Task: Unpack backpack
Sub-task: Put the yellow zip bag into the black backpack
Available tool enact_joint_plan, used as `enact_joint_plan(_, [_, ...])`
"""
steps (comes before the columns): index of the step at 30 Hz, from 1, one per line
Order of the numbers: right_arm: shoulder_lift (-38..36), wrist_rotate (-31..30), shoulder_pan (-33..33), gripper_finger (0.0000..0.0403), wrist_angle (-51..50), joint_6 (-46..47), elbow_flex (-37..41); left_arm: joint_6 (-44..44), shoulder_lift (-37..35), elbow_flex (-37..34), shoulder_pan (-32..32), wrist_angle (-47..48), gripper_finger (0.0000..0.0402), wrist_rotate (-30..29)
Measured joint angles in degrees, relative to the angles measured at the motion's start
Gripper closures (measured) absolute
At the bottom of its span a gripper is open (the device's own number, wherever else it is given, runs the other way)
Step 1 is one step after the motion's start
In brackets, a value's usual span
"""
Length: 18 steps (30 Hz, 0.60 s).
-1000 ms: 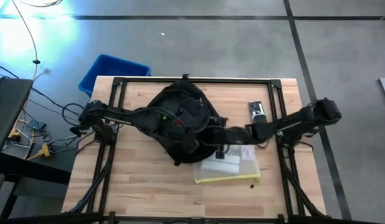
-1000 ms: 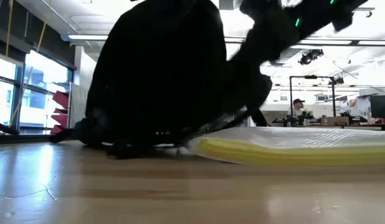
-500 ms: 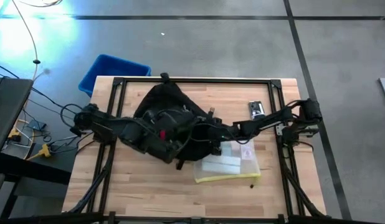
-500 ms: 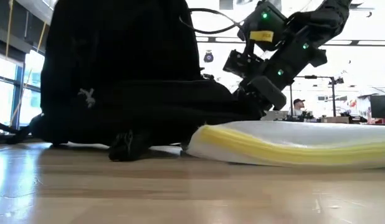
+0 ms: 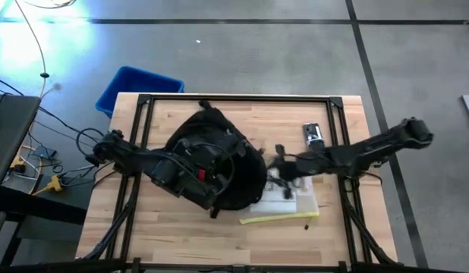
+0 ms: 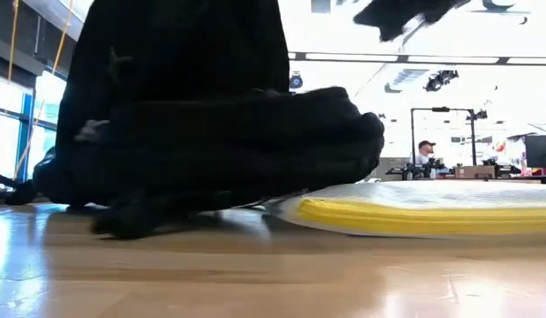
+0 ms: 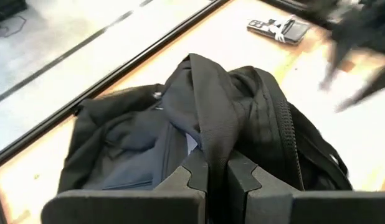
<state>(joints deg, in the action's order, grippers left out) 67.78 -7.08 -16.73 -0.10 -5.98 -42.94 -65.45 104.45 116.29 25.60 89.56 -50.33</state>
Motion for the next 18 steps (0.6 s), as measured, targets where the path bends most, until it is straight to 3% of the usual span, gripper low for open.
enact_joint_plan(5, [-4.84, 26.24, -6.86, 0.0286, -6.44, 8.35, 0.01, 0.1, 2.72, 0.0, -0.7, 0.04, 0.0401, -1.61])
enact_joint_plan(7, [-4.28, 29.49, -11.13, 0.0286, -5.68, 13.25, -0.06, 0.14, 3.67, 0.0, -1.1, 0.16, 0.0401, -2.22])
enact_joint_plan(10, [-0.32, 22.91, -19.04, 0.0286, -6.45, 13.75, -0.04, 0.68, 4.59, 0.0, -1.66, 0.27, 0.0401, -2.29])
enact_joint_plan(14, [6.52, 9.3, -27.66, 0.0285, -5.71, 12.88, -0.02, 0.76, 4.82, 0.0, -2.03, 0.33, 0.0401, -2.3])
enact_joint_plan(16, [9.76, 0.86, -30.09, 0.0279, -7.51, 18.31, -0.02, 0.98, 4.9, 0.0, -2.01, 0.37, 0.0401, -2.49])
enact_joint_plan(18, [12.15, -3.15, -30.84, 0.0267, -10.03, 23.44, -0.02, 1.29, 4.96, 0.0, -2.0, 0.39, 0.0401, -2.45])
